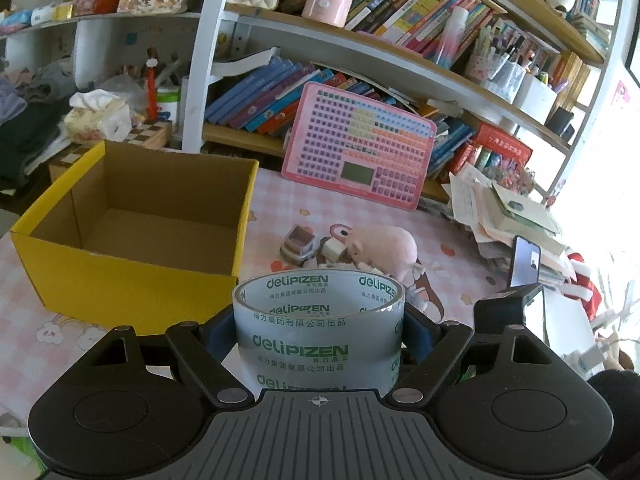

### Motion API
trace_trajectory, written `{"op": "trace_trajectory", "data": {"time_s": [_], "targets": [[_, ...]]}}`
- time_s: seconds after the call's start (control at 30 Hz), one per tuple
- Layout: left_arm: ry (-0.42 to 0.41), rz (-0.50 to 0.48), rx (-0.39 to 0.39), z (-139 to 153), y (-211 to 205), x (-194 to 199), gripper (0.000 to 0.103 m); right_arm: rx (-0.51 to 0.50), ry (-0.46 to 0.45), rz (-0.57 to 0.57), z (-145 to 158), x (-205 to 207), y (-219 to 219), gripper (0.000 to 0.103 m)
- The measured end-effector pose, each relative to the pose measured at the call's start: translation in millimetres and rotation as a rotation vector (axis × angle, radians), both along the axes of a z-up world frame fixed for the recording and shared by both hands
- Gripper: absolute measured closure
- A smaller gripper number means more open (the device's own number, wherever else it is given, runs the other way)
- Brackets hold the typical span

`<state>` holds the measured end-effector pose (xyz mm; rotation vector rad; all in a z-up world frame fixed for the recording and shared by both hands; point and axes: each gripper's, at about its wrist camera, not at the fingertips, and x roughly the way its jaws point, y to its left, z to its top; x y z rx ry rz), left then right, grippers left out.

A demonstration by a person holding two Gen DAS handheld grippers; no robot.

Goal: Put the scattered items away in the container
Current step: 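Carry the tape roll and pink stapler with both tools over the yellow box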

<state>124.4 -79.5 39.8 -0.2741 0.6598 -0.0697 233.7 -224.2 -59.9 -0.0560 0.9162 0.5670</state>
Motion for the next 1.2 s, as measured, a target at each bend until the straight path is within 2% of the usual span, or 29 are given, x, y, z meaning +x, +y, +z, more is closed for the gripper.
{"op": "trace_trajectory", "data": {"time_s": [0.2,0.4,0.5,0.87,1.2], "targets": [[-0.018,-0.051,-0.024,-6,19,-13,0.019,-0.018,-0.009,-0.009,7,-25,10,0.08],[-0.033,-0.081,-0.062,-11,59,-34,0.019,-0.041,-0.035,-0.069,20,-59,22,0.08],[-0.046,-0.094,-0.056,-10,81,-46,0.019,-0.044,-0.046,-0.087,27,-81,35,0.08],[0.012,-0.125,-0.031,-24,145,-81,0.019,-0.053,-0.052,-0.132,36,-143,87,0.08],[0.013,-0.116,-0.033,-27,177,-103,0.019,-0.066,-0.071,-0.053,48,-171,131,0.08]]}}
